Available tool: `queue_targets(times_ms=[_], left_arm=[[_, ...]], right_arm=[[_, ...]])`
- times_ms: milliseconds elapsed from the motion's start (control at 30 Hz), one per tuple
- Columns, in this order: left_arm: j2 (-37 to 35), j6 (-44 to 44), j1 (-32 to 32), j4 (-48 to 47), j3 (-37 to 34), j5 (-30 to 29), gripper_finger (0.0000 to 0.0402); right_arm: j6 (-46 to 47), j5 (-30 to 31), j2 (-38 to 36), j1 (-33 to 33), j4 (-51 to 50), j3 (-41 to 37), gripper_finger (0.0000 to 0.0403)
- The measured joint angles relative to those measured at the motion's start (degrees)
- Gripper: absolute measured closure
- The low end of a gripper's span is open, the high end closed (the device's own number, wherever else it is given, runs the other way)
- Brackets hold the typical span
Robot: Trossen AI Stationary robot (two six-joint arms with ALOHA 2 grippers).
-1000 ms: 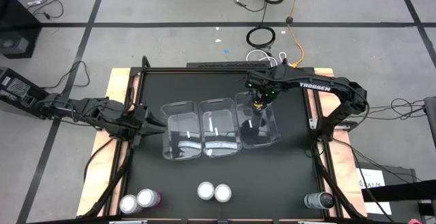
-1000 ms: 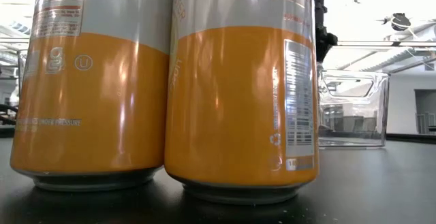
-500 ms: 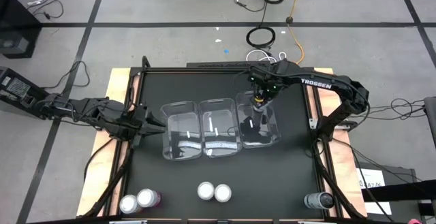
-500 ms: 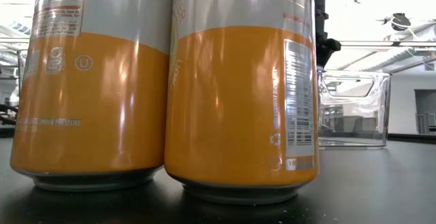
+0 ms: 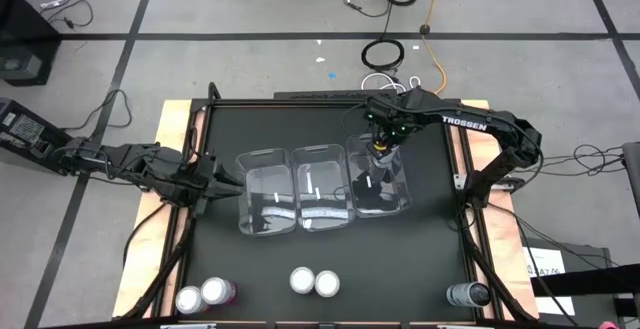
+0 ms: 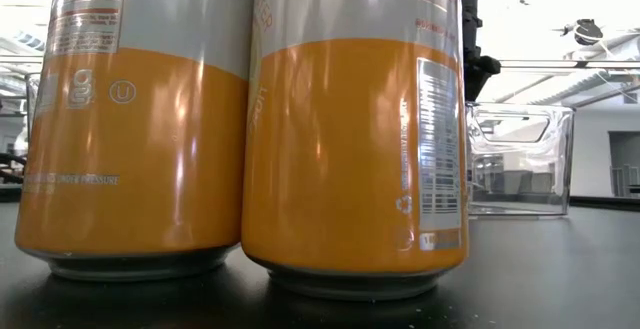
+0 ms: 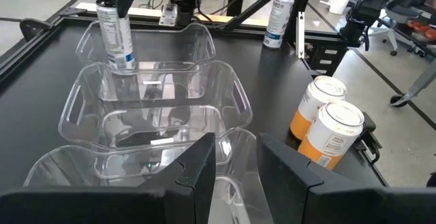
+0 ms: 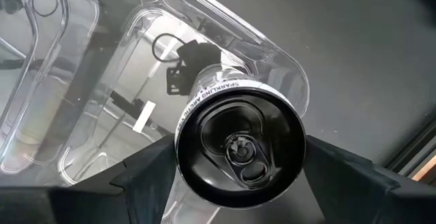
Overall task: Sort soda cans
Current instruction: Put the top black soda can into the right transparent bin, then put the black soda can into the right transparent bin
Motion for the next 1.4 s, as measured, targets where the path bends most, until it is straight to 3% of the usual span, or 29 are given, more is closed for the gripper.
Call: queue_targets(times_ms=[633,1033,1233,1400], left_arm=[[0.02,0.02,-0.01,-0.01,0.0,0.0,0.0285],[0.01,0.02,0.0,0.0,0.0,0.02,0.0285],[0.01,0.04,0.0,-0.02,0.0,0.02,0.0285],[0.0,0.07,-0.02,-0.26,0.0,0.02,0.0285]], right_arm=[[0.24,-0.17,-0.31,-0.02,-1.3,0.45,0.0105],[1.18,-0.04,-0.31,1.06,-7.58,10.39,0.0105],[8.65,0.03,-0.67,4.43,-17.15,18.12,0.0105],[17.06,0.87,-4.6,11.16,-16.54,18.91,0.0105]])
